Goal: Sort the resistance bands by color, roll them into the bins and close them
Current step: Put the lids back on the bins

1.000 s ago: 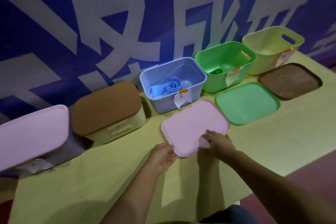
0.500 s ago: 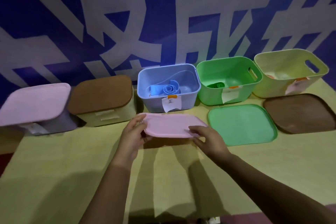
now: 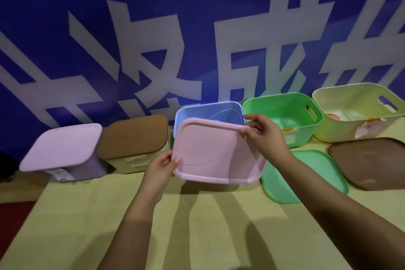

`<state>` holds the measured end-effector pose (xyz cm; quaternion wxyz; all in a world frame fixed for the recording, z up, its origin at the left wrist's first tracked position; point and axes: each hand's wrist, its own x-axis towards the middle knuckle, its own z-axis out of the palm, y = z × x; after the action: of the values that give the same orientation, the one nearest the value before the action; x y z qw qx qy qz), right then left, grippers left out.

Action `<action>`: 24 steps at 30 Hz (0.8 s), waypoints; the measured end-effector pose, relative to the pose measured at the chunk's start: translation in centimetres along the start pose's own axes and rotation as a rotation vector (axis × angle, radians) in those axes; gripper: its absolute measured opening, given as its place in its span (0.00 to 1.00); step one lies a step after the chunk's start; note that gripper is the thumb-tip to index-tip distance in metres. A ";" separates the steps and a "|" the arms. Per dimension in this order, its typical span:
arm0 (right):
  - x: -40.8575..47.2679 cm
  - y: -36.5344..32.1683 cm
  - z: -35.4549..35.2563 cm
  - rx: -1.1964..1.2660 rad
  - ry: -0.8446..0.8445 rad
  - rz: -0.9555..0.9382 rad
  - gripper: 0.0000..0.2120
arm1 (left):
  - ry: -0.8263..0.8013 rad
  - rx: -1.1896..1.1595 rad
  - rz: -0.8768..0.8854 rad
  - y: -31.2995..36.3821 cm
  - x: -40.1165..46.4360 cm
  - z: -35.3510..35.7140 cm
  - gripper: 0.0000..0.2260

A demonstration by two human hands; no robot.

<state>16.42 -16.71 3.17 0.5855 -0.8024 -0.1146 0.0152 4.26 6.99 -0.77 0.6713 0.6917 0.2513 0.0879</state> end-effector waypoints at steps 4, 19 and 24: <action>2.5 0.5 0.1 -0.246 0.211 -0.070 0.30 | 0.070 -0.155 -0.017 1.4 2.2 -0.3 0.08; 8.3 5.3 2.6 0.056 0.158 0.386 0.18 | 0.192 -0.065 -0.089 1.0 9.7 1.6 0.20; 8.9 5.9 4.3 -0.043 0.124 0.411 0.19 | 0.188 0.035 -0.131 -0.8 9.8 2.1 0.19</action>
<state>25.37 -12.61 -2.74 0.5590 -0.8205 0.0873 0.0823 13.50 9.64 -3.87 0.6368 0.6743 0.3590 0.1039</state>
